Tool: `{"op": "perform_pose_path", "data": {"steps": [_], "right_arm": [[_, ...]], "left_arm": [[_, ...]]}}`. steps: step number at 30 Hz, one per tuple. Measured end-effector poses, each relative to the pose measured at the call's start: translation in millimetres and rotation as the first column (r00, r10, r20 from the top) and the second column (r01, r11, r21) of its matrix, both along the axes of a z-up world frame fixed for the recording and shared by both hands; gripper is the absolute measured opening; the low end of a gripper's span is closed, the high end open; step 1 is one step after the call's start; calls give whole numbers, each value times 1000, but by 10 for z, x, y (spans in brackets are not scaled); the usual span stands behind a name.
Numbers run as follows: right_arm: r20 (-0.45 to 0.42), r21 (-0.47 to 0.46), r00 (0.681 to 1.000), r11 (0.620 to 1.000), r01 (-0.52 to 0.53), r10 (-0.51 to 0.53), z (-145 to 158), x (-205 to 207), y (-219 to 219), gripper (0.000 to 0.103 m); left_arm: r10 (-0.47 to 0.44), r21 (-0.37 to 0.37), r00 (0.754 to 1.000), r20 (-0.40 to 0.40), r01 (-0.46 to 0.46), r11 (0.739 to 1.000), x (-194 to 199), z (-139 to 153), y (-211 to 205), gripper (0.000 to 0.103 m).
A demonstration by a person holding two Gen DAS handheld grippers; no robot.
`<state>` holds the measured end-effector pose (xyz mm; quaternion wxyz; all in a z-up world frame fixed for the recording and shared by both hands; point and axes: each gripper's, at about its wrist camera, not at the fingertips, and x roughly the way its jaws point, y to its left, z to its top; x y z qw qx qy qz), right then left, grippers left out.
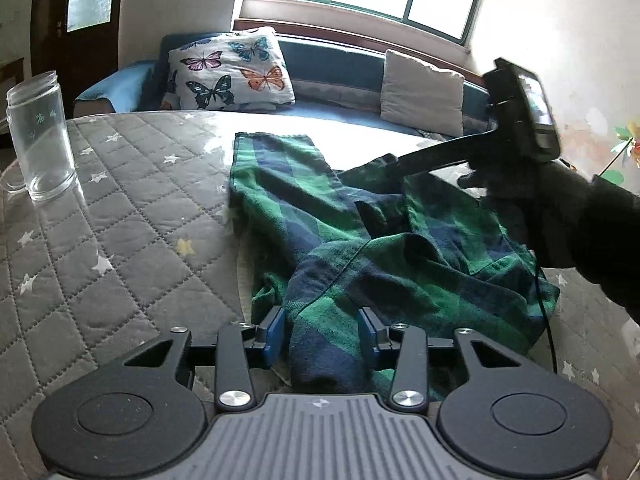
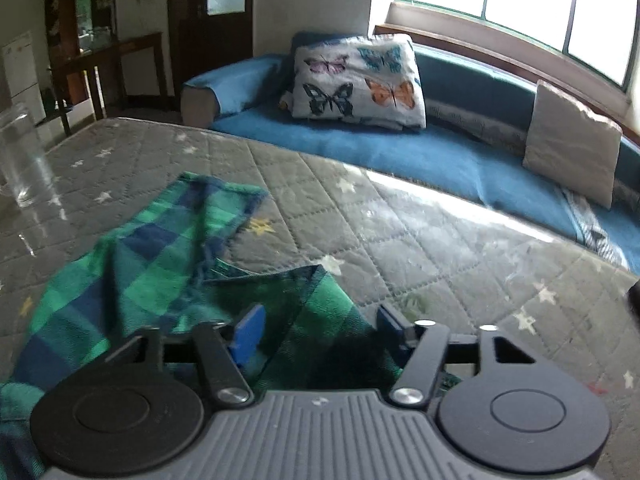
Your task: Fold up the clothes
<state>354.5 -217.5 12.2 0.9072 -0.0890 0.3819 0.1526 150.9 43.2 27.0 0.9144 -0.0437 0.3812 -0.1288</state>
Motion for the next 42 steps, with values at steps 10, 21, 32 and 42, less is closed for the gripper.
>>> {"op": "perform_pose_path", "data": {"steps": [10, 21, 32, 42], "right_arm": [[30, 22, 999, 999, 42, -43, 126, -164, -236, 8], [170, 49, 977, 991, 122, -129, 790, -861, -856, 7], [238, 64, 930, 960, 271, -279, 1073, -1702, -1827, 7], [127, 14, 911, 919, 394, -392, 766, -2447, -2462, 13]], "left_arm": [[-27, -10, 999, 27, 27, 1000, -75, 33, -26, 7], [-157, -68, 975, 158, 169, 983, -703, 338, -155, 4], [-352, 18, 924, 149, 354, 935, -1366, 240, -438, 3], [-453, 57, 890, 46, 450, 891, -1490, -11, -483, 4]]}}
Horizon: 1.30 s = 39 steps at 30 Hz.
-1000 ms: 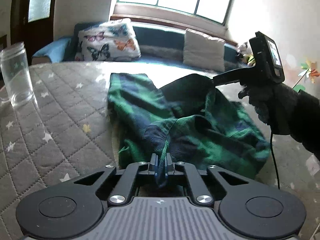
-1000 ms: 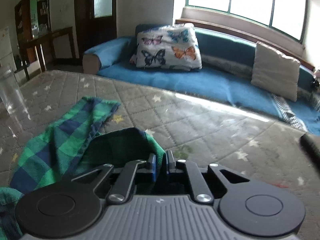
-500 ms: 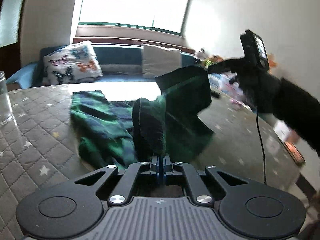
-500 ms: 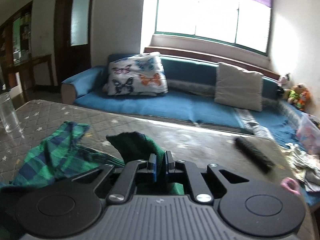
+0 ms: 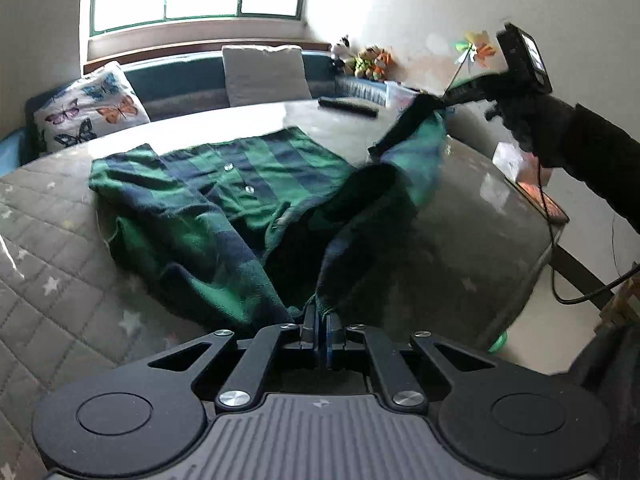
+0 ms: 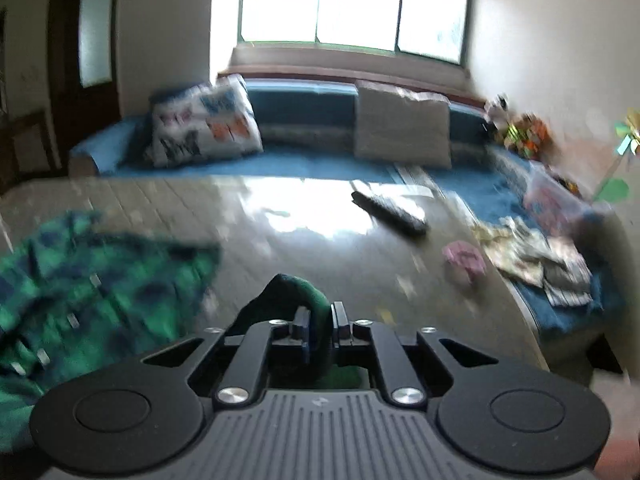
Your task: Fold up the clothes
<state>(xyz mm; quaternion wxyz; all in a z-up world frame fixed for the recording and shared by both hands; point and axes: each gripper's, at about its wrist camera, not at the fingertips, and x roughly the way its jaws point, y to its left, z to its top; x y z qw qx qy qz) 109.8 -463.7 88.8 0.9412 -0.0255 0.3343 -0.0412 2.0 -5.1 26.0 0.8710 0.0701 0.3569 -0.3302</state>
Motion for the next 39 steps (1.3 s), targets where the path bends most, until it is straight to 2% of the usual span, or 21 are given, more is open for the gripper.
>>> {"op": "perform_pose_path", "data": {"steps": [4, 6, 8, 9, 10, 13, 17, 22, 27, 31, 36, 39], "right_arm": [[-76, -15, 996, 999, 34, -35, -194, -129, -114, 19], [-81, -17, 996, 999, 44, -45, -201, -182, -131, 32], [-75, -39, 996, 998, 43, -46, -162, -204, -133, 39], [-71, -50, 996, 998, 40, -44, -140, -212, -133, 44], [-70, -62, 997, 997, 36, -41, -115, -217, -130, 47], [-70, -97, 997, 995, 15, -22, -86, -244, -97, 56], [-98, -151, 995, 988, -35, 21, -186, -191, 38, 68], [-186, -216, 980, 970, -113, 73, -529, 3, 239, 72], [-181, -335, 981, 934, -128, 70, -708, 215, 332, 73], [-101, -305, 995, 951, -47, 17, -471, 391, 112, 78], [-19, -312, 997, 948, 66, -75, -158, 560, -196, 80], [-17, -290, 997, 955, 68, -76, -103, 628, -255, 80]], "left_arm": [[-11, 1, 1000, -10, 11, 1000, -60, 43, 29, 8], [-16, -2, 1000, 4, 16, 1000, -105, 116, 49, 12], [-21, -1, 999, 27, 21, 1000, -119, 202, 94, 24], [-19, -1, 999, 46, 19, 1000, -125, 246, 120, 36], [-17, -2, 998, 63, 17, 1000, -135, 290, 146, 44], [-2, -9, 994, 107, 3, 1000, -165, 419, 217, 52], [66, 0, 989, 132, -66, 998, -12, 473, 212, 53], [179, -16, 977, 116, -178, 984, 379, 455, 61, 54], [243, -4, 965, 102, -244, 970, 867, 418, -180, 54], [303, -1, 950, 79, -304, 953, 1293, 385, -293, 54], [338, 48, 939, 66, -341, 939, 1850, 253, -455, 54], [360, 79, 932, 41, -362, 929, 2144, 107, -575, 54]]}}
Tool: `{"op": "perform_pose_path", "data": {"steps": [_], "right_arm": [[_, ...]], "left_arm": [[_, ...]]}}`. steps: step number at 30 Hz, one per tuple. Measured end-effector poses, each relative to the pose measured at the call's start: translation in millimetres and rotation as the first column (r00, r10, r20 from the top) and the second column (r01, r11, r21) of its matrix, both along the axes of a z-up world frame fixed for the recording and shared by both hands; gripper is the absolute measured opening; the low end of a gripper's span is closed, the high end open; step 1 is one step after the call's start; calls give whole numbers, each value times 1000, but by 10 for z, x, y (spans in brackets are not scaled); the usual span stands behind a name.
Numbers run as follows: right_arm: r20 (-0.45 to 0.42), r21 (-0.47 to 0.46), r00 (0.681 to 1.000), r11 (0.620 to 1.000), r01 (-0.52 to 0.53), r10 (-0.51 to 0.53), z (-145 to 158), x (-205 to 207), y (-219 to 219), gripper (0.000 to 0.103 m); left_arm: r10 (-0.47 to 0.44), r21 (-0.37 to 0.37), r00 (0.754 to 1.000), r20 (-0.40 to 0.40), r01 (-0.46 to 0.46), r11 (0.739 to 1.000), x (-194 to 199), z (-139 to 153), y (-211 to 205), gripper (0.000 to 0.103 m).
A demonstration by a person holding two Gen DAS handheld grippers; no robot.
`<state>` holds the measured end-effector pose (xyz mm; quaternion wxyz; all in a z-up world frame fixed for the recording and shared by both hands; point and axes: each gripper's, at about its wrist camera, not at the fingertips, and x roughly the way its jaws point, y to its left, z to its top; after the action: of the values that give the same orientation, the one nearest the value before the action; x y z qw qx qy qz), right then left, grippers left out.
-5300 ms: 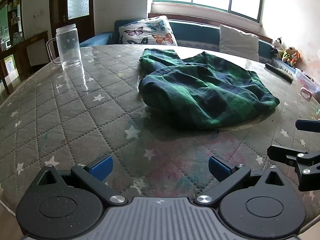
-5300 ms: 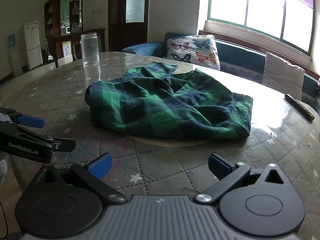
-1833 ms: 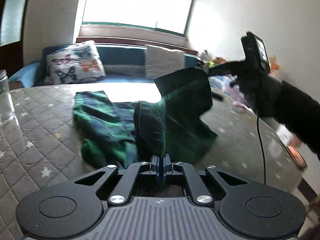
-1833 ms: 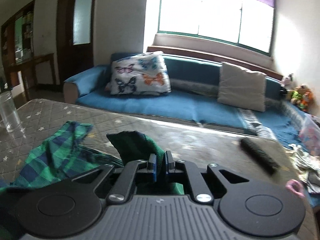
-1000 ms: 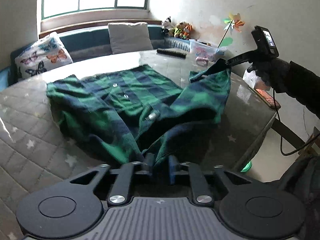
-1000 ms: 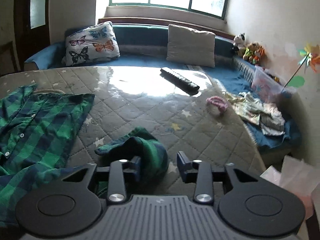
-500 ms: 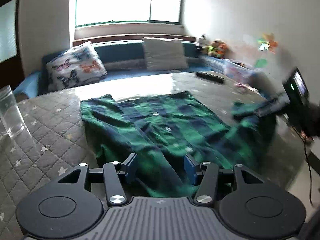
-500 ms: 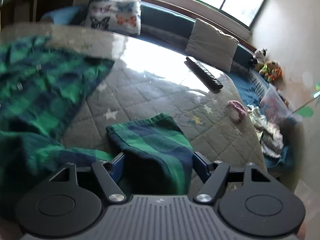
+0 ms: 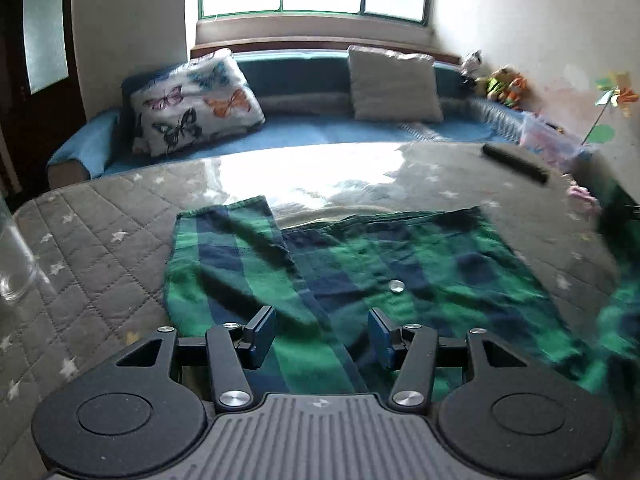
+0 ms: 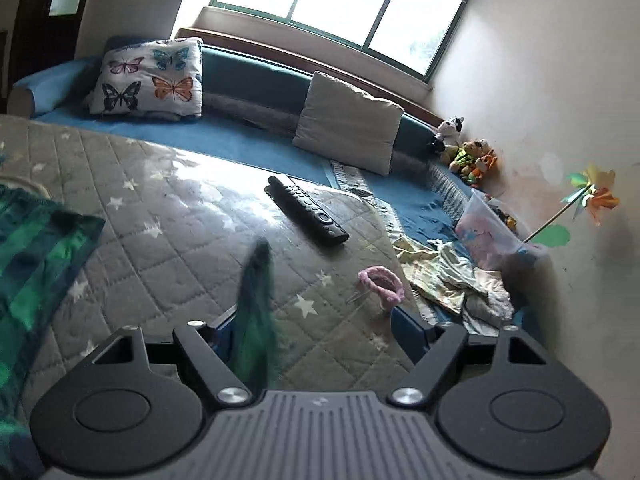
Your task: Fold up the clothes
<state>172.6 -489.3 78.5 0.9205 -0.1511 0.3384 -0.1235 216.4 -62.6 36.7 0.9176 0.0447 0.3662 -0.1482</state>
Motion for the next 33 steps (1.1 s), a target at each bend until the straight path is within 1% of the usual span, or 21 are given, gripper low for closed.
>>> {"op": "perform_pose_path", "data": {"steps": [3, 4, 8, 12, 14, 16, 17, 18, 19, 21, 24, 26, 30, 33], "right_arm": [[5, 3, 1000, 1000, -24, 24, -13, 62, 58, 80], [1, 16, 999, 999, -41, 41, -29, 82, 94, 80], [-32, 78, 989, 987, -138, 141, -116, 173, 327, 80], [-64, 129, 968, 964, -233, 243, -182, 253, 621, 80], [-75, 147, 957, 952, -268, 281, -209, 280, 753, 80], [-87, 153, 943, 940, -305, 320, -268, 318, 909, 80], [-91, 155, 939, 936, -314, 331, -283, 334, 952, 80], [-94, 162, 936, 933, -323, 340, -300, 363, 1001, 80], [-98, 168, 932, 929, -331, 350, -317, 391, 1050, 80], [-106, 174, 926, 923, -342, 363, -357, 416, 1124, 80], [-115, 191, 917, 915, -356, 381, -423, 453, 1204, 80], [-117, 203, 914, 910, -361, 388, -438, 447, 1257, 80], [-115, 229, 910, 902, -366, 398, -462, 424, 1353, 80], [-112, 241, 910, 900, -364, 398, -471, 398, 1404, 80]], "left_arm": [[37, 23, 999, -20, -37, 999, 299, -129, -103, 54], [50, 24, 998, -27, -49, 998, 395, -168, -124, 53], [101, 11, 994, -51, -101, 995, 732, -291, -154, 52], [152, 5, 985, -87, -152, 988, 963, -389, -148, 52], [176, 3, 978, -109, -177, 984, 1038, -440, -131, 41], [183, 8, 978, -101, -183, 983, 1065, -465, -123, 21], [185, 12, 978, -96, -184, 983, 1071, -465, -117, 17], [188, 6, 978, -96, -188, 982, 1075, -457, -98, 10], [193, -8, 976, -95, -195, 981, 1066, -443, -69, 4], [206, -33, 975, -89, -209, 977, 1041, -405, -4, 3], [243, -66, 969, -41, -245, 967, 896, -245, 177, 2], [278, -95, 961, -10, -277, 956, 765, -102, 359, 2], [365, -152, 930, 49, -355, 923, 400, 194, 818, 2], [430, -165, 898, 91, -412, 896, 20, 374, 1191, 2]]}}
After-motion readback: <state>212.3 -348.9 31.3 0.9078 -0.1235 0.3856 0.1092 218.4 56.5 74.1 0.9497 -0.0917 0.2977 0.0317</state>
